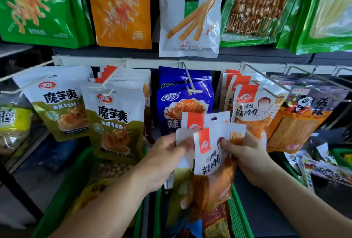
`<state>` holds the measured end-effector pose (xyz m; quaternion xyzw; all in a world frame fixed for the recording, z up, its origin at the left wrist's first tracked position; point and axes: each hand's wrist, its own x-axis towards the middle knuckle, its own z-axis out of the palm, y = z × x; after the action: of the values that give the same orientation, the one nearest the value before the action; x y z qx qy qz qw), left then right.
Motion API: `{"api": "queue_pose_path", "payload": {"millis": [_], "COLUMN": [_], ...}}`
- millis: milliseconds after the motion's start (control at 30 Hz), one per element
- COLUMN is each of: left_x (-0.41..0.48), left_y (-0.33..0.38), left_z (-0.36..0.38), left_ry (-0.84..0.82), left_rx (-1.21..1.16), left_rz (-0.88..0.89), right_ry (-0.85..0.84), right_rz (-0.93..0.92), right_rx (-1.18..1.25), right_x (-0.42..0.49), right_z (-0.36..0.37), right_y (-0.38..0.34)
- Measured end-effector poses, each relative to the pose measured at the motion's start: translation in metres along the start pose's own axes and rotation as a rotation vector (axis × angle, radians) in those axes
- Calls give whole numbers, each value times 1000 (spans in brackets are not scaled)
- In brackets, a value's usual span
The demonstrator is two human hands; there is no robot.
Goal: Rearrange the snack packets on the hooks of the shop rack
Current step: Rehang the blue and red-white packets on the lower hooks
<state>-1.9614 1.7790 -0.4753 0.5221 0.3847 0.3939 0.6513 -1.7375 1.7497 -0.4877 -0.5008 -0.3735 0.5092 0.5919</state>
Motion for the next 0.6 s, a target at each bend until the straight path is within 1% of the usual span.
{"api": "queue_pose_path", "payload": {"millis": [67,167,233,333,400,467,500,567,600], "left_x": [-2,-8,-16,-34,-50,-61,-66,-73,-77], "left_y": [1,6,9,12,15,19,20,23,23], "left_z": [2,2,1,-4,-10,-24,-33,-53,-61], "left_ry": [29,133,230,385,457,501,505,484,440], "left_rx": [-12,17,28,74,70,73,70,64,70], "left_rz": [19,35,41,13,4,6,14,43,36], "right_ry": [23,63,-2,-140,-205,-248,-239,-183,-149], "right_rz": [-20,-49,-34,44,60,62,65,76,85], "right_rx": [21,40,26,40,37,39,47,59,62], "right_x": [-3,-1,0,-1,-5,-8,-7,-6,-6], "right_z": [7,14,19,34,48,65,73,88,95], "right_y": [-1,-4,-4,0,3,5,8,15,18]}}
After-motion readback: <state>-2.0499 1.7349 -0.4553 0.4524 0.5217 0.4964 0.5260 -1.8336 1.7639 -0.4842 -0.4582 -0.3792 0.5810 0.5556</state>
